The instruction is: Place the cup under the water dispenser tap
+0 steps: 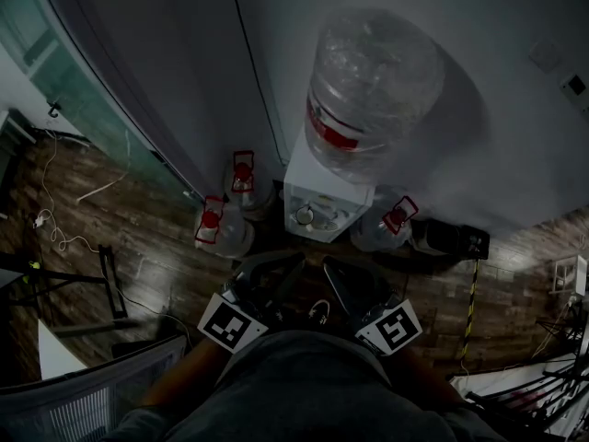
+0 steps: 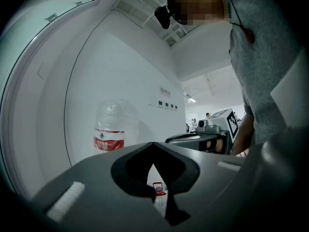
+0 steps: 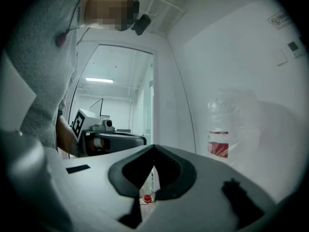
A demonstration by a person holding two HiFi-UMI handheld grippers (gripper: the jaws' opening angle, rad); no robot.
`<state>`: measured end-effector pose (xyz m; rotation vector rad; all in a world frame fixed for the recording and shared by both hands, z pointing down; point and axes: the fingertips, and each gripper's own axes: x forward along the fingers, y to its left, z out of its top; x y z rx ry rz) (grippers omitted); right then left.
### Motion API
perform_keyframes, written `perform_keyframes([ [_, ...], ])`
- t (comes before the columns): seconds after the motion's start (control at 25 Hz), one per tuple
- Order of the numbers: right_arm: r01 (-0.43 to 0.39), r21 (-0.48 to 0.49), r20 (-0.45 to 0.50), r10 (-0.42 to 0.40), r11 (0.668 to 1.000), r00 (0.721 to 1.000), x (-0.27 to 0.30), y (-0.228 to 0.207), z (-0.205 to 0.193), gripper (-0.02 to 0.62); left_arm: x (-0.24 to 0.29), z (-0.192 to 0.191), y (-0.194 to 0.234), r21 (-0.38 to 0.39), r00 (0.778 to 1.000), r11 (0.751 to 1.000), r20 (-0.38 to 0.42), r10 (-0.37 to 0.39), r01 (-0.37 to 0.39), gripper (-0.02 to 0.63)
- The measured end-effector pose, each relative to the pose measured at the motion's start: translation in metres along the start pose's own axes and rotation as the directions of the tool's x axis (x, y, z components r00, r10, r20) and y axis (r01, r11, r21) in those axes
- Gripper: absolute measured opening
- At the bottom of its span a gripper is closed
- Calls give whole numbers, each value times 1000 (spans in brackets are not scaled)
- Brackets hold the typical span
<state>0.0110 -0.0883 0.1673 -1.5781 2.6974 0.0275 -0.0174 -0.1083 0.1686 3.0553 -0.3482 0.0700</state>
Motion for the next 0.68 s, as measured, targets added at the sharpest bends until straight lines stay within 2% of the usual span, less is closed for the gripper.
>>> perform_keyframes([
  [0.08,-2,-1,-17,2,1000,1000,1,0,-1,14,0,-1,1,-1,1000,1000,-2,2,-2,8],
  [0.2,-4,18,10,4,1000,1000,-4,1,-7,14,1,-2,1,-7,1000,1000,-8,2,-2,8],
  [0.36,-7,-2,-50,7,1000,999,1,1,0,14,3,-3,-1,-3,1000,1000,-8,-6,6,8],
  [0.68,-2,0,-56,2,1000,998,2,-2,-3,14,6,-8,-1,-15,1000,1000,-14,-11,11,8],
])
